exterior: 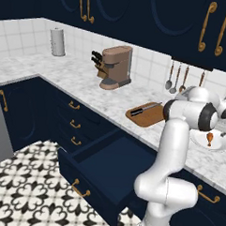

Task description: Pick up the knife from the drawer and place it on the cutting board. Then place the meat from the plate to the cutting board.

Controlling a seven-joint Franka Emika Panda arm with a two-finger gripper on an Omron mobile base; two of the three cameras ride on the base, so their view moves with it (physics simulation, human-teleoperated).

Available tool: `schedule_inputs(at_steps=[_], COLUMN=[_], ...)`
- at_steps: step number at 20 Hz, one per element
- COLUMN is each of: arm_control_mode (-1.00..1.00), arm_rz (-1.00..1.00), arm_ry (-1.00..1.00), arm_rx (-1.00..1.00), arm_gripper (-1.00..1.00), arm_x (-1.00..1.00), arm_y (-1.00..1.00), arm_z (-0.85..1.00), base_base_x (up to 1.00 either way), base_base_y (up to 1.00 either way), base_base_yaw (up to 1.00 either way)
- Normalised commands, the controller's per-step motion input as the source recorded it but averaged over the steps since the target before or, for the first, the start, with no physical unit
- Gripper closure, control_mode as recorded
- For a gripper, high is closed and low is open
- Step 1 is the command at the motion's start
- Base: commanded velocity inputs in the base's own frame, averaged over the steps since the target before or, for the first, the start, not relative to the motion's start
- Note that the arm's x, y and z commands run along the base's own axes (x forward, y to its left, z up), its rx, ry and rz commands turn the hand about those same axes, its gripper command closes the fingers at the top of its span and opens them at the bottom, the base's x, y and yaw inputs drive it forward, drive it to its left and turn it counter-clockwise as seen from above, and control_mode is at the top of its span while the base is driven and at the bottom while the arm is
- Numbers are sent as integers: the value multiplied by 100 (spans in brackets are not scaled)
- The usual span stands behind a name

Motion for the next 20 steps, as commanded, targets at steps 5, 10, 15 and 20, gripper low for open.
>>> schedule_inputs(at_steps=[5, 10, 15, 20], arm_control_mode=[-100, -100, -100, -100], arm_rz=[0, 0, 0, 0], arm_ry=[3, 0, 1, 2], arm_rx=[0, 0, 0, 0], arm_gripper=[-100, -100, -100, -100], arm_x=[11, 13, 17, -1], arm_y=[0, 3, 12, 10], arm_z=[-40, -25, -31, -25], base_base_x=[0, 0, 0, 0], base_base_y=[0, 0, 0, 0], base_base_yaw=[0, 0, 0, 0])
